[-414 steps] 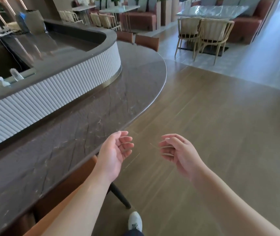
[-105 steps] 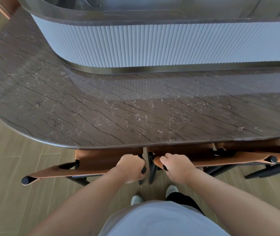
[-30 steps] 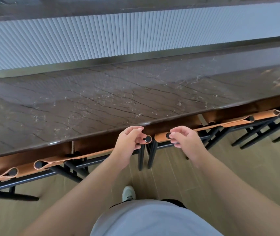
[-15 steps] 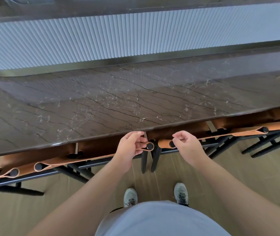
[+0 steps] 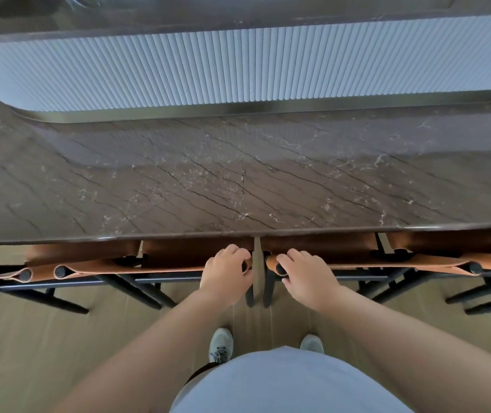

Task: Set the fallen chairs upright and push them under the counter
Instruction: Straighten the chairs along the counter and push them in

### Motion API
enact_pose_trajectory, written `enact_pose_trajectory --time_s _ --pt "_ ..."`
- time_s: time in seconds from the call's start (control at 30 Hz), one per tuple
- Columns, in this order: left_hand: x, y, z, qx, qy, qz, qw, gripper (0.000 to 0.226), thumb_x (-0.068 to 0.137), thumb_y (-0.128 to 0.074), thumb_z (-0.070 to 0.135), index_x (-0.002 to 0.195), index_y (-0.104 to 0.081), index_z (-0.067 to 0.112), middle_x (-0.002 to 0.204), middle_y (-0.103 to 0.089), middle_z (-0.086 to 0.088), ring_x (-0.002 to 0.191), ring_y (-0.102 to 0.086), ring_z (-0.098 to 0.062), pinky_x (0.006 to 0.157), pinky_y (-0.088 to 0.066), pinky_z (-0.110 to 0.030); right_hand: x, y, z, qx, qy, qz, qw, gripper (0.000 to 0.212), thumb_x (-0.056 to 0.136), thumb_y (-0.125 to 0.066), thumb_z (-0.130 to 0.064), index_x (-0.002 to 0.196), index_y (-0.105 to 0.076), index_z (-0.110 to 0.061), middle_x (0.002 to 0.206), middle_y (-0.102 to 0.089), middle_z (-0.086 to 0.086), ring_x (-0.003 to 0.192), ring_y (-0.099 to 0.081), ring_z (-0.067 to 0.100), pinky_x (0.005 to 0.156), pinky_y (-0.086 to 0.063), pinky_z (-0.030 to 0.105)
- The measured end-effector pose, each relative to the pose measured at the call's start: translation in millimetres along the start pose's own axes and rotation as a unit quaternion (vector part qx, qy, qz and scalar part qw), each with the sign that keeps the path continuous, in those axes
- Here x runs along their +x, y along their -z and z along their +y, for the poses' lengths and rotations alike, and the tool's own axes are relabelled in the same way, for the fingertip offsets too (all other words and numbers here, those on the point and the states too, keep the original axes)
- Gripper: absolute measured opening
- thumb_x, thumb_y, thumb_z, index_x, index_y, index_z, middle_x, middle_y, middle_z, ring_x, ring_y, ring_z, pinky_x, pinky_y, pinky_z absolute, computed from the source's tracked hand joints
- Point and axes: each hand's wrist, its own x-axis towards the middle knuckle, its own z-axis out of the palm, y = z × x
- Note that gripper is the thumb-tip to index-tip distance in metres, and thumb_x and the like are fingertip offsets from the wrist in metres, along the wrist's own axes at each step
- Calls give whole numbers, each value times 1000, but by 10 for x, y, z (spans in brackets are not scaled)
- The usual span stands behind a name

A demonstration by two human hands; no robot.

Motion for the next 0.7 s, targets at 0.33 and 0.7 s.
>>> enact_pose_trajectory --time_s 0.33,0.7 --pt "99 -72 42 201 -48 -20 978 29 96 -50 33 123 -53 22 122 -53 0 113 -48 -22 89 -41 -35 118 -72 40 -51 38 16 998 32 88 -69 -40 109 -59 -17 95 -62 0 80 -64 21 51 -39 30" --pt "188 -82 -80 167 -35 -39 985 30 96 -53 40 121 -53 24 111 -57 1 103 -55 -20 78 -48 -34 187 -131 97 -59 69 39 995 40 60 -92 -38 86 -67 -19 70 -62 -7 53 -57 11 42 -23 19"
